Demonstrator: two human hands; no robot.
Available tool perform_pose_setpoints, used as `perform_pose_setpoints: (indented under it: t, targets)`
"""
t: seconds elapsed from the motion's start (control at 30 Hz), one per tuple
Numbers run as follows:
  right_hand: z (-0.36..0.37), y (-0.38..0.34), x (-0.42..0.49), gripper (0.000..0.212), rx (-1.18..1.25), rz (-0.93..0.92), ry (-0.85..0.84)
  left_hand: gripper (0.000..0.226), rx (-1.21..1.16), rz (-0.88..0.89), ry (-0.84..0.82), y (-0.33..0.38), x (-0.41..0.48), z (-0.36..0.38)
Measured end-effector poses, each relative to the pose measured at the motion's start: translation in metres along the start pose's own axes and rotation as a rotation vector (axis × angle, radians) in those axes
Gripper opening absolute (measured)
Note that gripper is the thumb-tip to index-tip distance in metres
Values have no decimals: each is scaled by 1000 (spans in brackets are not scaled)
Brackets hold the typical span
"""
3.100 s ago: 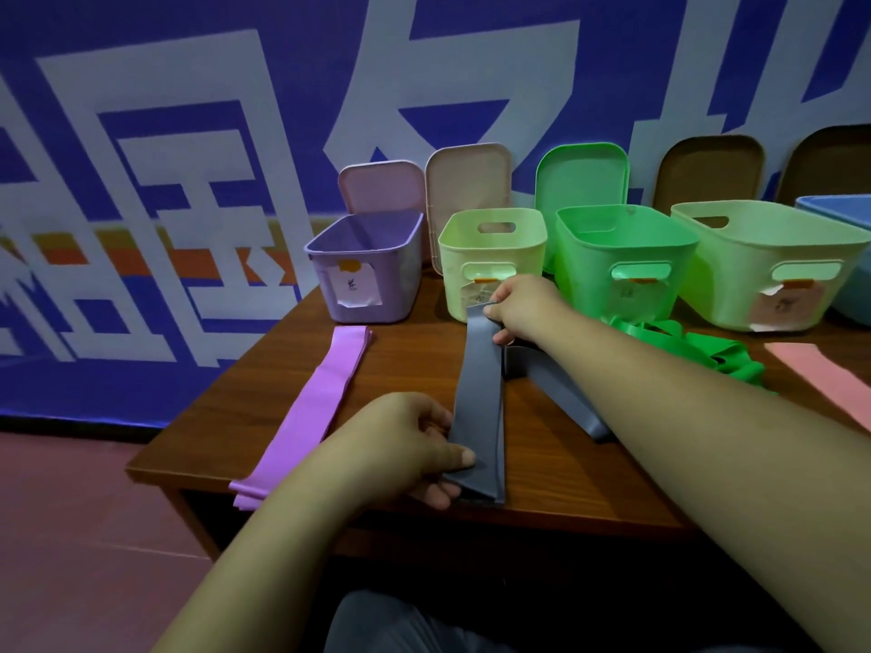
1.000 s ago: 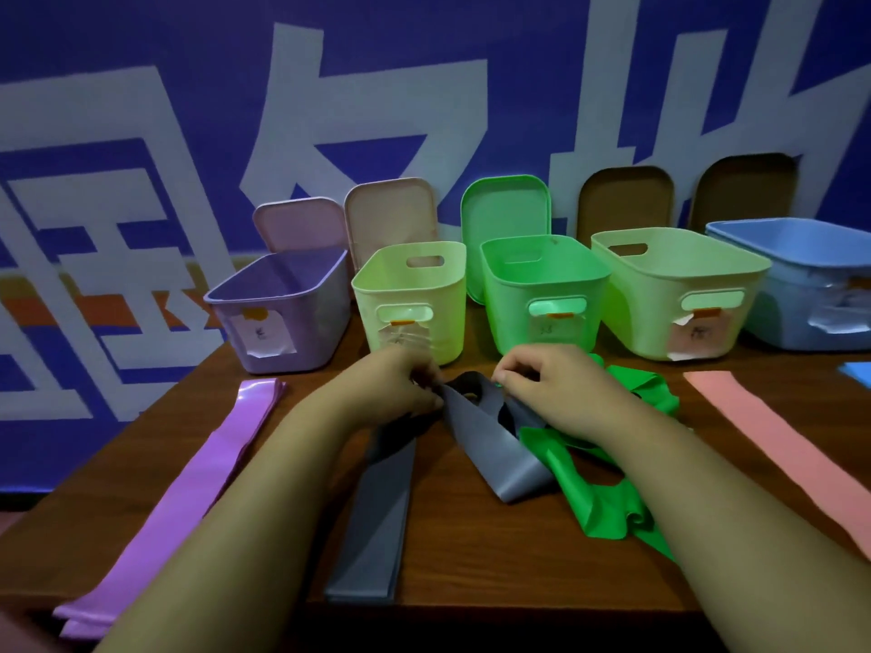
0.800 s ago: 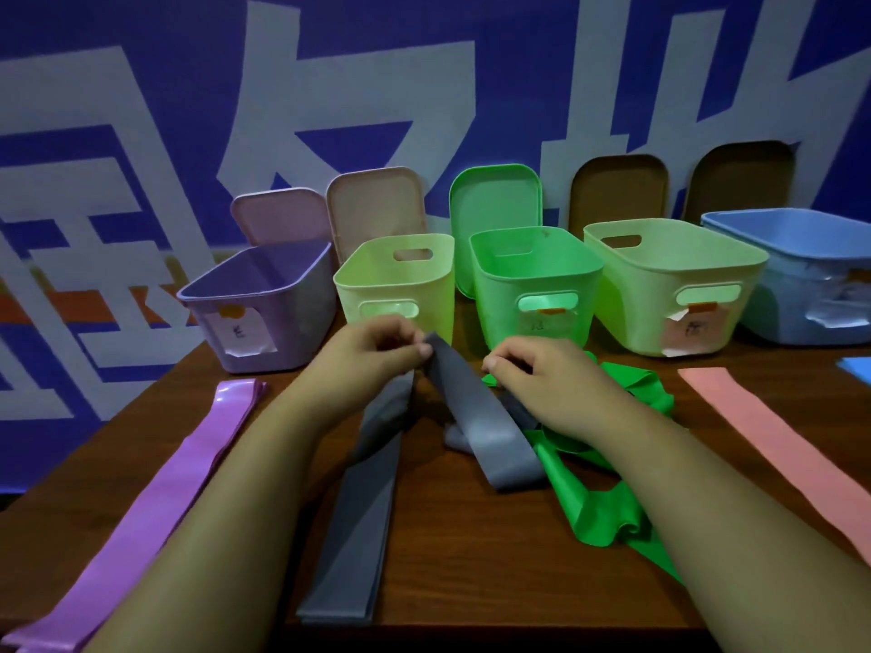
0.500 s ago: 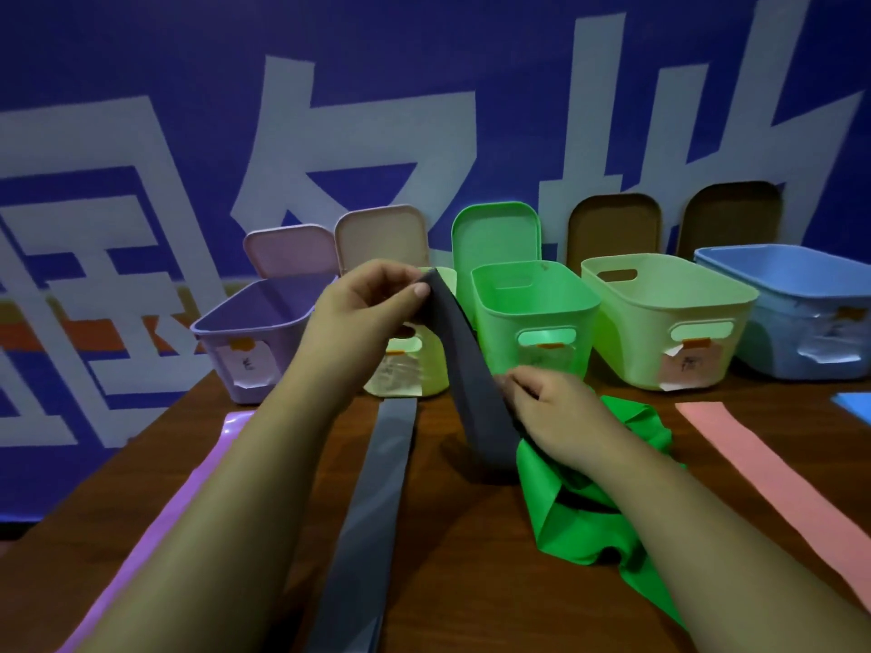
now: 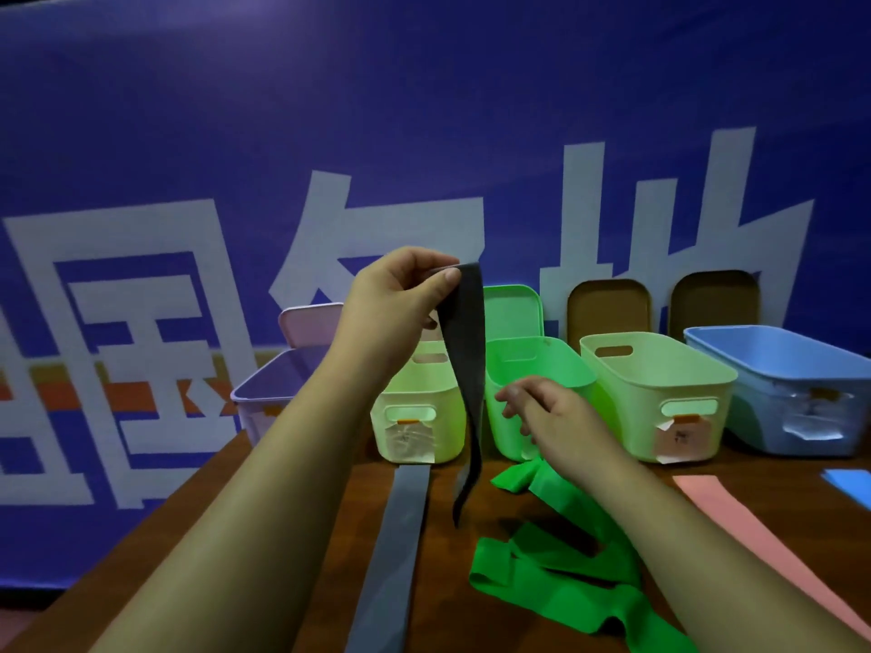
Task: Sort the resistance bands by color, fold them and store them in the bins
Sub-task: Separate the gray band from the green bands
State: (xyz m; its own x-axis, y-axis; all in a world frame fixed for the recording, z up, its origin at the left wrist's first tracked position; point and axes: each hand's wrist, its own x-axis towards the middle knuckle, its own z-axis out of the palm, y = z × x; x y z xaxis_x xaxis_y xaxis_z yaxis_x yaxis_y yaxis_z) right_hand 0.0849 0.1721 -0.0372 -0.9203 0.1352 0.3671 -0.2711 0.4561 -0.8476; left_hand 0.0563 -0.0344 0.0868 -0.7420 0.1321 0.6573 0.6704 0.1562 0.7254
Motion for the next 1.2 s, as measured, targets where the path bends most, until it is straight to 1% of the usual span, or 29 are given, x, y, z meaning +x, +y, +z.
perform_pose_setpoints:
  t: [0.17,0.4,0.7,0.77,0.83,0.93,1.07,1.13,1.2]
  targets:
    - [-13,-62,8,24,73,-143,25,14,-21,17,-21,12,-3,-4]
    - [-21,-116,1,31,128,-218,19,18,-11,30,-23,17,-9,-13]
    - [-8,-125,-3,37,193,-170,-3,20,-111,-10,-33,20,-15,-27]
    - [-7,-127,-4,35,152,-185,-5,21,-122,-11,-49,22,-16,-31]
    - [-4,-129,-4,28,115,-218,-7,21,-124,-14,-66,23,-18,-34]
    - [2,-133,-3,20,112,-254,10,22,-90,5,-60,23,-21,-40]
    - [9,-138,-3,18,117,-266,39,22,-52,-8,-34,17,-35,-47]
    - [12,-140,-5,20,114,-267,40,19,-13,-53,-83,7,-48,-48]
    - [14,-142,-6,21,133,-261,42,18,19,-117,-169,-6,-63,-50]
